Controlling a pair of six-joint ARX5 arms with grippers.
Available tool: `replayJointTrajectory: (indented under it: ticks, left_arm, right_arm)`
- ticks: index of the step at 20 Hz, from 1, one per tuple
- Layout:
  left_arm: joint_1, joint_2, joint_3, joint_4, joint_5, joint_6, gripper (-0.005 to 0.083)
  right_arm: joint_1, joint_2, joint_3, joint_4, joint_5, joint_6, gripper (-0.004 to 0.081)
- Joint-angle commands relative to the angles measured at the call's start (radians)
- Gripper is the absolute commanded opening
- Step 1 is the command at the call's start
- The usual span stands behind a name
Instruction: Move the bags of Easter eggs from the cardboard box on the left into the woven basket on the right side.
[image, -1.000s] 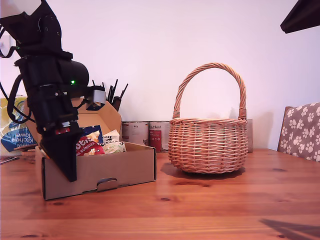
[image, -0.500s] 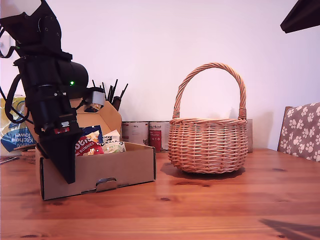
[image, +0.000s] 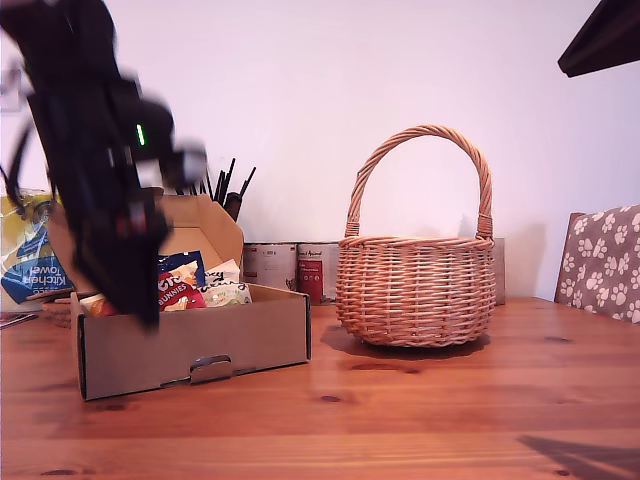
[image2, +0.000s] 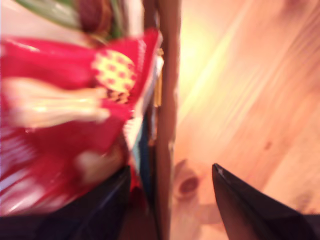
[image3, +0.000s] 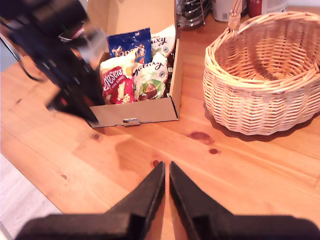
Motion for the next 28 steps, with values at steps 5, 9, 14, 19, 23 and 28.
replayJointTrajectory:
  ticks: [5, 9, 14, 19, 23, 28]
  left_arm:
    - [0.002, -0.212, -0.014, -0.023, 0.024, -0.116, 0.0478]
    - [0.002, -0.277, -0.014, 0.022, 0.082, -0.177, 0.0409]
    - [-0.003, -0.302, -0.016, 0.051, 0.084, -0.181, -0.002]
    - [0.05, -0.435, -0.113, 0.201, 0.084, -0.181, -0.002]
    - [0.127, -0.584, -0.324, 0.43, 0.089, -0.169, -0.002]
    - [0.21, -0.643, -0.389, 0.479, 0.21, -0.145, -0.0019]
  right_arm:
    - [-0.004, -0.001, -0.024, 0.018, -0.012, 0.003, -0.001]
    - [-0.004, -0.001, -0.024, 0.031, -0.037, 0.003, -0.001]
    - [-0.005, -0.001, -0.024, 0.066, -0.031, 0.001, -0.001]
    - [-0.004, 0.001, -0.024, 0.074, -0.025, -0.005, -0.001]
    - [-0.004, 0.0, -0.024, 0.147, -0.025, -0.005, -0.001]
    - [-0.004, 0.0, -0.024, 0.156, -0.027, -0.007, -0.001]
